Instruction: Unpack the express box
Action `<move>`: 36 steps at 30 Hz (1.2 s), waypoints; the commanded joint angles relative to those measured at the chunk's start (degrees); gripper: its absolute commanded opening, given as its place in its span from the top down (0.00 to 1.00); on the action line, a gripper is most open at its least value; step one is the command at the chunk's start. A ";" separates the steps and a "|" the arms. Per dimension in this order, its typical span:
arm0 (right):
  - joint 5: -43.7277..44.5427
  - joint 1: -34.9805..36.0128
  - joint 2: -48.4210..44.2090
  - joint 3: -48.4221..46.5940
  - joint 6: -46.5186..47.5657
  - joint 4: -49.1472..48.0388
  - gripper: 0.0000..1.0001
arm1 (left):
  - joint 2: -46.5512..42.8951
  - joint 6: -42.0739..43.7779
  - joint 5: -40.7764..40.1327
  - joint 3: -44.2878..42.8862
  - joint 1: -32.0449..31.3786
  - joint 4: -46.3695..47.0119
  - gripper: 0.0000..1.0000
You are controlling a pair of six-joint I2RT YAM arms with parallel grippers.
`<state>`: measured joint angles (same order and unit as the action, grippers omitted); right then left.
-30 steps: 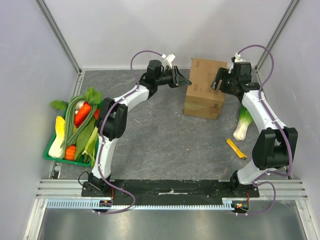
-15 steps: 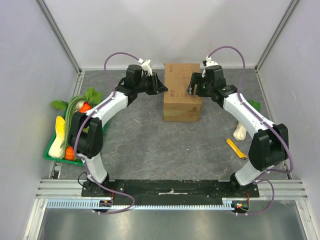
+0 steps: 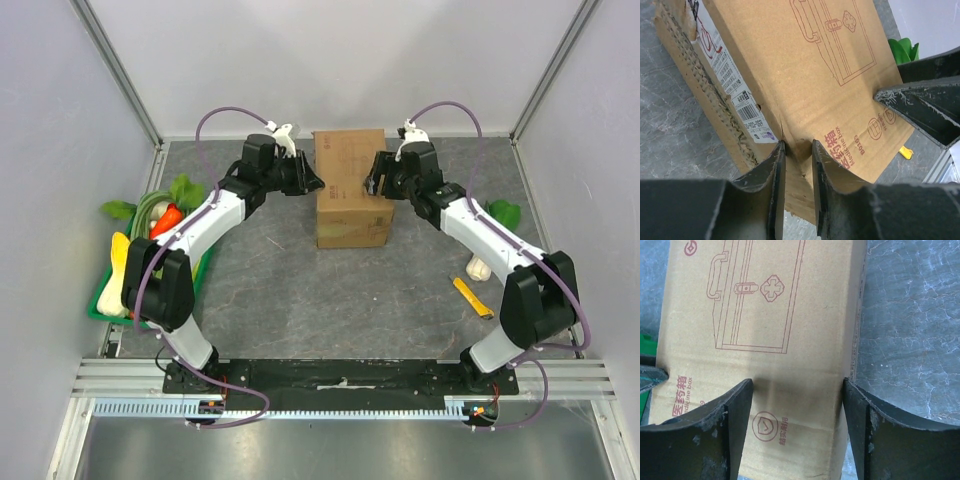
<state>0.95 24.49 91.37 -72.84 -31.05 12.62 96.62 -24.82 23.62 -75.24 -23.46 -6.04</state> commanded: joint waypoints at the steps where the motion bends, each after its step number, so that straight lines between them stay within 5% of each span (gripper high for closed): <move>1: -26.15 5.93 0.65 7.08 -10.26 -6.89 0.34 | 2.17 -1.73 18.83 -7.36 -8.00 10.17 0.70; 12: -40.94 -3.22 -1.19 20.62 -22.82 -30.10 0.40 | 2.87 -1.11 22.52 -9.57 -10.20 12.90 0.68; 20: -31.64 -5.24 -5.15 22.30 -15.02 -18.35 0.36 | 6.12 -2.16 24.46 -11.42 -11.87 13.16 0.64; 26: -14.69 -6.03 -9.97 21.86 -12.90 -6.05 0.31 | 6.31 -1.56 23.76 -13.17 -11.87 10.80 0.63; 32: 9.29 -6.12 -18.33 15.98 -13.34 8.80 0.22 | 0.43 7.83 9.72 -15.90 -10.65 2.19 0.44; 36: 8.72 -6.03 -18.60 12.29 -6.66 9.26 0.09 | -3.09 9.52 0.39 -14.33 -6.34 0.06 0.04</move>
<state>2.17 18.35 73.93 -55.46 -43.42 17.98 100.47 -20.88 34.48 -87.92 -33.56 -3.88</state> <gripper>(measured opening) 0.840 0.802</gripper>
